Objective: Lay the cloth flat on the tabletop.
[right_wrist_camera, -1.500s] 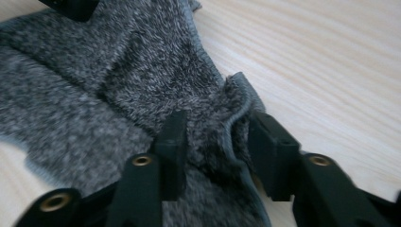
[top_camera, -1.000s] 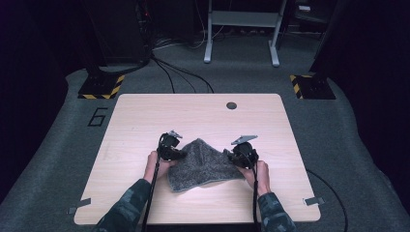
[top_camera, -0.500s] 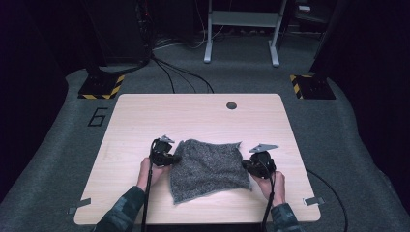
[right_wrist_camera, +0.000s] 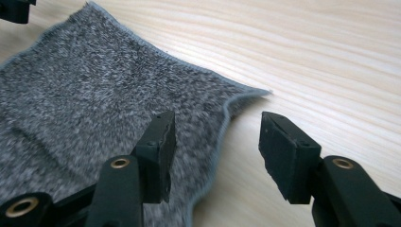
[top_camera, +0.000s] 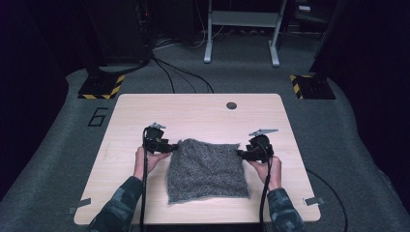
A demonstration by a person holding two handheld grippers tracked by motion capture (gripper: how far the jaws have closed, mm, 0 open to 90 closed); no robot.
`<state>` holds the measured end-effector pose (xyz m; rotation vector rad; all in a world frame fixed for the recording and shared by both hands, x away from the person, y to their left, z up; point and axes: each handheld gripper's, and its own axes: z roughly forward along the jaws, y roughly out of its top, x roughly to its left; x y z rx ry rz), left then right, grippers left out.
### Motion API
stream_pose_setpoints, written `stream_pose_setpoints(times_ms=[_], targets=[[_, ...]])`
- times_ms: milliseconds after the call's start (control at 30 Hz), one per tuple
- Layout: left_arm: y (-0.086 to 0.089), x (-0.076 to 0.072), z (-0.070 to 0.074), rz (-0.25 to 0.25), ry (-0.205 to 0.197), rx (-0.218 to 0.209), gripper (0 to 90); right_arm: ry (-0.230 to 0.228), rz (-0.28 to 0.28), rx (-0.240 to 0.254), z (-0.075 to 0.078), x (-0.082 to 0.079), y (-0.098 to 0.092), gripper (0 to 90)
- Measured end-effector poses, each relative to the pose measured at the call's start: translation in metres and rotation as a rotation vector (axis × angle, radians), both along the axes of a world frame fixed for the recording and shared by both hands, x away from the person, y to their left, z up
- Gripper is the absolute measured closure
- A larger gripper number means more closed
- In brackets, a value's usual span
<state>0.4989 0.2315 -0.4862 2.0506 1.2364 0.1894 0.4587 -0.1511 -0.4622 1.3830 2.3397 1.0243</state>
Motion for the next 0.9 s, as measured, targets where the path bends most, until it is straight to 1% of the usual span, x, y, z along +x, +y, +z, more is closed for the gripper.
stream_pose_setpoints(times_ms=[67, 100, 133, 200, 300, 333, 367, 400, 433, 467, 533, 567, 600, 633, 667, 733, 767, 800, 833, 900], targets=[[-0.004, 0.005, -0.004, 0.009, 0.008, 0.011, 36.9, 0.017, -0.009, -0.028, -0.005, 0.006, 0.007, 46.5], [-0.005, 0.007, -0.006, 0.006, 0.018, 0.015, 37.6, 0.024, -0.005, -0.033, -0.008, 0.011, 0.009, 46.5], [-0.007, 0.009, -0.008, 0.007, 0.020, 0.022, 38.0, 0.033, -0.016, -0.036, -0.010, 0.015, 0.012, 46.9], [-0.010, 0.012, -0.013, 0.012, 0.030, 0.037, 39.9, 0.047, -0.021, -0.046, -0.014, 0.021, 0.018, 47.9], [-0.011, 0.014, -0.019, 0.020, 0.050, 0.042, 45.4, 0.054, -0.047, -0.086, -0.020, 0.027, 0.025, 54.8], [-0.010, 0.014, -0.019, 0.022, 0.046, 0.031, 48.4, 0.060, -0.061, -0.097, -0.023, 0.029, 0.026, 58.5], [-0.010, 0.014, -0.019, 0.011, 0.050, 0.031, 54.0, 0.073, -0.075, -0.095, -0.027, 0.031, 0.026, 62.7], [-0.011, 0.013, -0.020, 0.013, 0.044, 0.029, 59.3, 0.065, -0.071, -0.096, -0.029, 0.032, 0.026, 67.1], [-0.012, 0.013, -0.020, 0.007, 0.043, 0.033, 62.1, 0.059, -0.072, -0.097, -0.030, 0.031, 0.026, 69.8], [-0.012, 0.013, -0.020, 0.004, 0.043, 0.035, 68.0, 0.048, -0.068, -0.101, -0.031, 0.031, 0.027, 73.7], [-0.015, 0.011, -0.021, -0.003, 0.029, 0.038, 77.8, 0.030, -0.067, -0.088, -0.032, 0.029, 0.028, 80.5], [-0.015, 0.010, -0.021, -0.007, 0.027, 0.039, 81.9, 0.021, -0.058, -0.092, -0.031, 0.028, 0.028, 83.5], [-0.015, 0.010, -0.021, -0.008, 0.027, 0.037, 85.7, 0.012, -0.060, -0.085, -0.031, 0.026, 0.028, 85.5], [-0.015, 0.009, -0.022, 0.000, 0.010, 0.033, 86.9, 0.005, -0.058, -0.086, -0.032, 0.026, 0.028, 86.7], [-0.014, 0.009, -0.022, 0.000, 0.008, 0.032, 87.5, 0.017, -0.061, -0.074, -0.032, 0.026, 0.027, 87.4], [-0.013, 0.008, -0.022, 0.000, 0.005, 0.030, 87.9, 0.008, -0.058, -0.074, -0.032, 0.026, 0.025, 87.9], [-0.012, 0.008, -0.022, -0.001, -0.003, 0.028, 88.1, 0.013, -0.061, -0.069, -0.032, 0.026, 0.024, 88.0], [-0.012, 0.007, -0.022, 0.008, -0.012, 0.024, 88.2, 0.009, -0.059, -0.070, -0.033, 0.026, 0.023, 88.2], [-0.011, 0.007, -0.020, 0.001, -0.014, 0.025, 88.3, 0.008, -0.058, -0.074, -0.032, 0.026, 0.023, 88.4], [-0.010, 0.006, -0.019, 0.005, -0.031, 0.025, 88.5, 0.000, -0.058, -0.079, -0.032, 0.026, 0.023, 88.6]])
